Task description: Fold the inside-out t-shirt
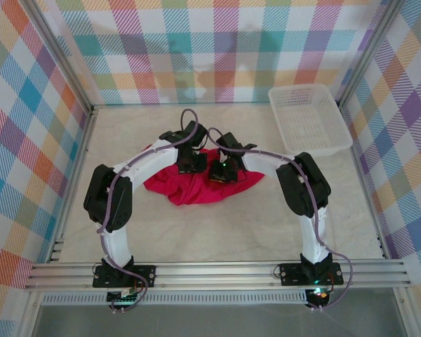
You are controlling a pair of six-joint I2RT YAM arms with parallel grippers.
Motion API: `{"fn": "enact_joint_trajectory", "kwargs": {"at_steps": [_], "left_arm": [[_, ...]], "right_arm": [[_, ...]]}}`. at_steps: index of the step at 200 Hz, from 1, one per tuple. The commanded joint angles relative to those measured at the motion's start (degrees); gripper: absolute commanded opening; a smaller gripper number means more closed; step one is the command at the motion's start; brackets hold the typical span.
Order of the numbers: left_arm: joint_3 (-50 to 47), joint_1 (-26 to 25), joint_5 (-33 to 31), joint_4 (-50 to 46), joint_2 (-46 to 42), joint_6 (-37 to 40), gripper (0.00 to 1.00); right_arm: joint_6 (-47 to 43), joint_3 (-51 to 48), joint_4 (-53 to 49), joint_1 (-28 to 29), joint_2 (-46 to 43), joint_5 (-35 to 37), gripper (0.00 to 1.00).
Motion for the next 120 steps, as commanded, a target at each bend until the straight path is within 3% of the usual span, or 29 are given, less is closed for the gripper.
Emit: {"fn": "enact_joint_trajectory", "kwargs": {"at_steps": [1, 11, 58, 120], "left_arm": [[-0.48, 1.87, 1.05, -1.27, -3.24, -0.59, 0.00], [-0.37, 2.65, 0.98, -1.23, -3.34, -0.70, 0.00], [0.84, 6.85, 2.47, 0.26, -2.90, -2.80, 0.00], [1.90, 8.89, 3.27, 0.53, 0.01, -3.08, 0.00]], "right_arm": [[0.54, 1.21, 0.01, 0.36, -2.45, -0.15, 0.07], [0.04, 1.20, -1.04, 0.36, -5.05, -0.08, 0.00], [-2.04, -0.78, -3.34, 0.27, -20.98, -1.14, 0.00], [0.34, -12.45, 0.24, -1.39, -37.59, -3.79, 0.00]]}}
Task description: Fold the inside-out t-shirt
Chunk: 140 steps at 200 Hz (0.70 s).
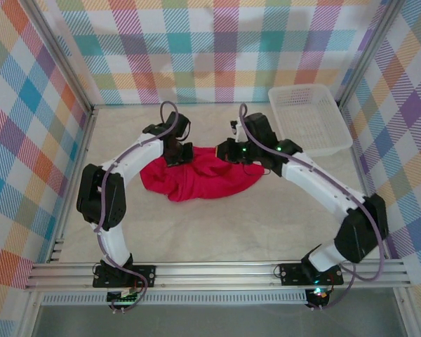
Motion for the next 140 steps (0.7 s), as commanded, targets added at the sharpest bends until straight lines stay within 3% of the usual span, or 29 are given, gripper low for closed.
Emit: {"fn": "enact_joint_trajectory", "kwargs": {"at_steps": [1, 26, 41, 57, 86, 140], "left_arm": [[1.37, 0.78, 0.52, 0.16, 0.95, -0.96, 0.00], [-0.17, 0.79, 2.00, 1.73, 1.25, -1.54, 0.00], [-0.58, 0.78, 2.49, 2.23, 1.25, -1.88, 0.00], [-0.52, 0.78, 2.74, 2.35, 1.25, -1.99, 0.00], [-0.34, 0.79, 2.86, 2.14, 0.82, -2.06, 0.00], [-1.41, 0.70, 3.41, 2.52, -0.13, -2.43, 0.00]], "right_arm": [[0.63, -5.92, 0.79, -0.78, -3.72, -1.77, 0.00], [-1.03, -9.00, 0.88, -0.97, -4.17, 0.69, 0.00], [-2.06, -8.85, 1.41, -0.97, -0.83, 0.81, 0.17], [-2.82, -8.34, 3.26, -0.51, 3.09, 1.00, 0.26], [-5.14, -4.43, 4.81, 1.76, 10.81, 4.43, 0.60], [-3.84, 4.73, 6.22, 3.25, 21.87, 5.52, 0.58]]}}
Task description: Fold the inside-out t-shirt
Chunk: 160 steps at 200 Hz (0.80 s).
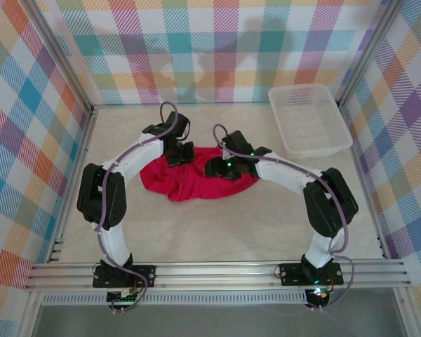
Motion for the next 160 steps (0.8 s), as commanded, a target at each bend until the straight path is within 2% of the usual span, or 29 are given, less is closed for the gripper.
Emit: {"fn": "enact_joint_trajectory", "kwargs": {"at_steps": [1, 14, 41, 58, 85, 116, 160], "left_arm": [[-1.05, 0.54, 0.86, 0.78, -0.58, -1.09, 0.00], [-1.16, 0.55, 0.81, 0.71, -0.83, -1.06, 0.00], [-0.41, 0.64, 0.69, -0.38, -1.29, -0.53, 0.00], [0.83, 0.80, 0.26, -1.47, -1.65, 0.12, 0.00], [3.07, 1.33, 0.15, -2.69, -2.20, 0.40, 0.00], [4.73, 1.51, 2.35, -2.61, -2.65, 0.24, 0.00], [2.01, 1.69, 3.32, -0.46, -2.93, -0.28, 0.00]], "right_arm": [[-0.46, 5.31, 2.23, 0.39, 3.36, 1.29, 0.58], [-0.18, 7.71, 1.05, 0.39, 5.56, 1.64, 0.50], [-0.48, 11.85, -3.46, 0.15, 6.22, 2.84, 0.14], [-1.12, 12.73, -5.85, -0.13, 2.89, 3.37, 0.00], [-1.67, 13.09, -9.27, -0.82, -4.54, 4.04, 0.00], [0.59, 13.07, -12.04, -2.10, -10.94, 1.69, 0.00], [6.93, 3.22, -4.39, -8.20, -16.64, -4.06, 0.00]]}}
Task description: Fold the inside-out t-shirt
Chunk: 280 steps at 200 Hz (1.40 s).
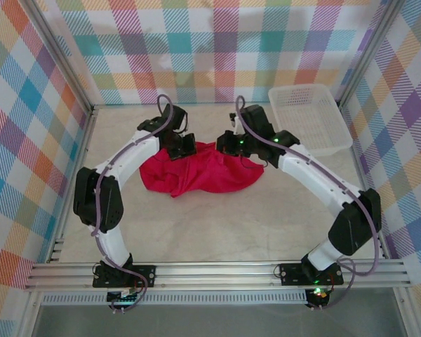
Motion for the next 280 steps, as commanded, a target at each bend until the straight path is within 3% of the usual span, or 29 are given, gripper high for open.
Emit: {"fn": "enact_joint_trajectory", "kwargs": {"at_steps": [1, 28, 53, 70, 94, 136, 170, 214, 280], "left_arm": [[-1.56, 1.07, -2.07, -0.89, -0.17, -0.21, 0.00], [-3.64, 1.00, -1.48, 0.43, -0.99, -0.11, 0.01], [-7.26, -0.51, -1.67, 3.14, -5.38, 1.25, 0.39], [-12.03, -2.33, 2.17, 8.32, -9.39, 0.79, 0.48], [-17.65, -6.61, 8.08, 16.69, -11.93, -0.48, 0.48], [-15.56, -9.74, 8.57, 21.04, -3.70, -0.10, 0.52], [-9.01, -9.74, 4.47, 18.99, 2.14, 0.75, 0.50], [-8.69, -10.18, -1.88, 20.19, 0.03, 0.65, 0.41], [-8.20, -10.26, -3.71, 18.81, 0.03, 1.61, 0.41]], "right_arm": [[4.26, -5.35, 4.39, -4.34, -2.48, -3.92, 0.00], [8.55, -11.01, 11.26, -9.26, 2.36, -12.08, 0.00], [12.28, -10.58, 13.56, -9.96, 6.93, -17.87, 0.00], [13.89, -10.53, 14.01, -9.92, 7.33, -18.12, 0.00], [13.72, -9.73, 12.64, -9.94, 7.38, -17.19, 0.00], [14.60, -9.45, 12.96, -9.77, 7.03, -18.24, 0.00], [14.35, -10.05, 12.34, -9.32, 5.16, -18.14, 0.00], [13.63, -11.01, 11.64, -9.15, 3.67, -18.44, 0.00], [13.20, -9.45, 11.67, -7.93, 5.36, -19.18, 0.00]]}}
